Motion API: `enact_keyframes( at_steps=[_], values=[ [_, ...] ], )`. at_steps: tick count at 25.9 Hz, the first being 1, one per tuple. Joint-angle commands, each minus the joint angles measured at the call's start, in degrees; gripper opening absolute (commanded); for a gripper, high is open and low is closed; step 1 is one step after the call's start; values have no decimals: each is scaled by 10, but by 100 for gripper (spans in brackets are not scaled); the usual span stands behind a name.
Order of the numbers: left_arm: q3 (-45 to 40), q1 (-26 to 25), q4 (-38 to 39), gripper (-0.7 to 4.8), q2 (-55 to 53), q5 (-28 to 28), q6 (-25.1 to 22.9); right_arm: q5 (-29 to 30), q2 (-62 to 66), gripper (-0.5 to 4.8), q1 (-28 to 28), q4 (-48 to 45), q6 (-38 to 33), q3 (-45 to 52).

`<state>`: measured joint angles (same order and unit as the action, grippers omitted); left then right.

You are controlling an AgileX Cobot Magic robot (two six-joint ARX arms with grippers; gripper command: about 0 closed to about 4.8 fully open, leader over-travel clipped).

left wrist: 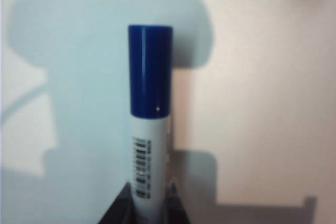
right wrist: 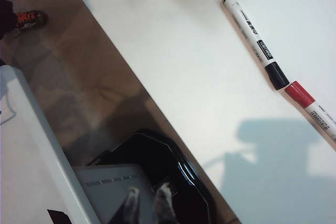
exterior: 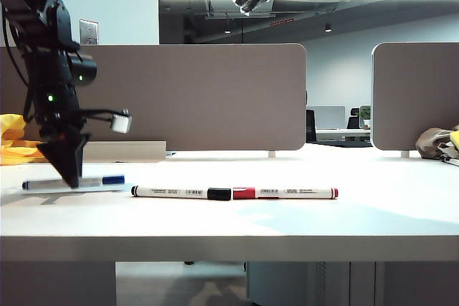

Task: Pick up the markers one by one and line them up horizontally in a straight line on the table.

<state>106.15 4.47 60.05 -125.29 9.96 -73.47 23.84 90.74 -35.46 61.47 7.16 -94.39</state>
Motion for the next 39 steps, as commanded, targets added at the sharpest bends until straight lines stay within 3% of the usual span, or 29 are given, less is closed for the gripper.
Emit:
enact_keyframes(
  at_steps=[1,8,16,19,22,26,30,39],
  values=[
    [2,-2,-14,-6,42,17,0,3,-3,46,0,-5,0,0],
    [1,0,-33,-5,61,42,7,3,-3,46,0,-5,0,0],
    [1,0,-24,-6,80,27,-72,3,-3,46,-1,-5,0,0],
    [0,0,-2,-6,80,8,-77,3,-3,46,0,-5,0,0],
    [0,2,42,-6,80,-17,-111,3,-3,46,0,-5,0,0],
    [0,3,112,-5,80,-7,-162,3,-3,46,0,-5,0,0],
    [0,14,149,-6,79,-11,-162,3,-3,46,0,-5,0,0],
    [-20,17,125,-6,68,-11,-180,3,-3,46,0,-5,0,0]
  ],
)
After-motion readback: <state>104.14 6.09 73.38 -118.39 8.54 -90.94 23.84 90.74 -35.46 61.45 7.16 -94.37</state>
